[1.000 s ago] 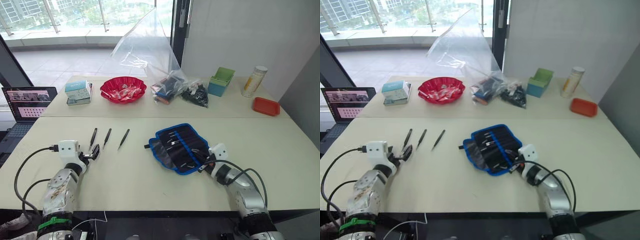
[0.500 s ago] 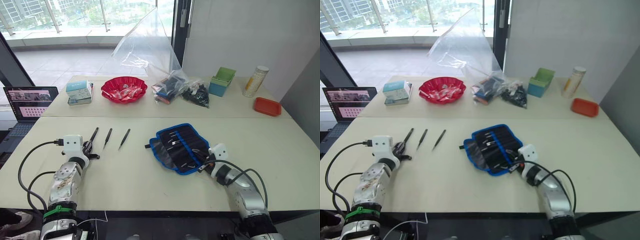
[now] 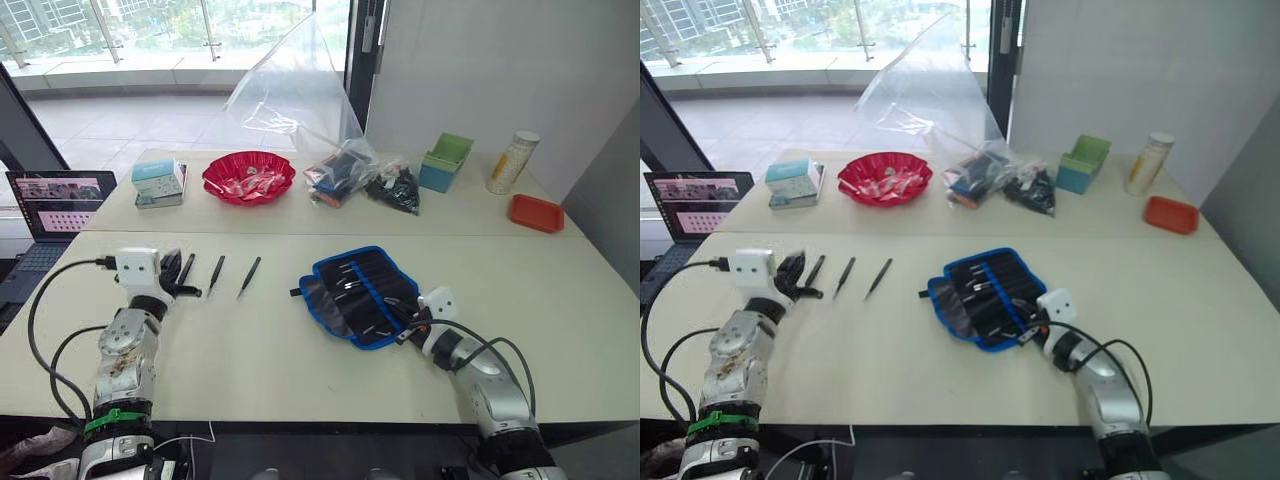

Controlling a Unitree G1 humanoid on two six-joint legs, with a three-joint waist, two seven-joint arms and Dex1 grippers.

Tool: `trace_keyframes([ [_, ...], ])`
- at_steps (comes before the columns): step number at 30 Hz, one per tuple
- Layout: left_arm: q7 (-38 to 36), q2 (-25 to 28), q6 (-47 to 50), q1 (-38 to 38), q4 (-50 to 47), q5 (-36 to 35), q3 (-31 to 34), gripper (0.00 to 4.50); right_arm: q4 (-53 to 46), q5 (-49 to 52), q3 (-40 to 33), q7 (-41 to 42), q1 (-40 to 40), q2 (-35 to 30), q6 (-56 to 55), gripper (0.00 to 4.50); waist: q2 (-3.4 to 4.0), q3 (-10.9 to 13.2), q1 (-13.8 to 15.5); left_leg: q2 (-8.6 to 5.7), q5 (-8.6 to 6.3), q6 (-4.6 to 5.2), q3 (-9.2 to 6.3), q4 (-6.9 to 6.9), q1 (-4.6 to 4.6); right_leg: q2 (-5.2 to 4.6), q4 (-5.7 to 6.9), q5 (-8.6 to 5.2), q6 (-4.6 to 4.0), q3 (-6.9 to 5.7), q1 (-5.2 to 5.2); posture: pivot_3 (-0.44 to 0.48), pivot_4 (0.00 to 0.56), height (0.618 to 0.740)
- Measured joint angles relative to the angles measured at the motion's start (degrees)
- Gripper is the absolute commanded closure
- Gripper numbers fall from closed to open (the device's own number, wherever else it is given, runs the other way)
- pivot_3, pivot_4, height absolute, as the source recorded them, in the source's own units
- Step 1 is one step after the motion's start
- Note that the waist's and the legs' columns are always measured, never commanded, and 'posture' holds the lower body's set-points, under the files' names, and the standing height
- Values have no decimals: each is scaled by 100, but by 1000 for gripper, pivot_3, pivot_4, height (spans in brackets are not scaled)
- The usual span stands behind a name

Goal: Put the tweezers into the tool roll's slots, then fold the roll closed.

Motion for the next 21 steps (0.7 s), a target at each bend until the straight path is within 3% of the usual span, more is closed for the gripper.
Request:
trace_keyframes([
  [3,-239,101,93,-313,-261,-25,-145,4487,-20,-5,10,-47,1,52,-12,4500,1,0,-15,0,-1,1,1,-2,2,3,0,0,0,1,0,0,150,740],
  [6,-38,140,501,-444,-207,-32,-98,4487,-55,-8,22,-64,18,80,-19,4500,1,0,-45,2,-1,3,1,-3,2,13,0,0,0,2,0,0,150,740],
  [10,318,246,1313,-429,-86,-150,135,3339,-72,-8,24,-73,41,82,-21,4500,0,0,-50,3,-1,3,-1,-2,-1,21,1,0,0,1,-1,0,150,740],
  [15,585,766,2819,-308,-92,-88,124,1690,-71,-14,17,-74,45,83,-21,4500,1,0,-40,3,-1,3,-6,-1,1,22,0,0,0,2,-2,0,150,740],
  [21,559,850,3737,-153,-129,-88,-55,1690,-67,-32,31,-65,38,82,-21,4500,1,1,-39,7,1,0,-6,-2,1,22,3,0,0,4,-6,0,150,740],
])
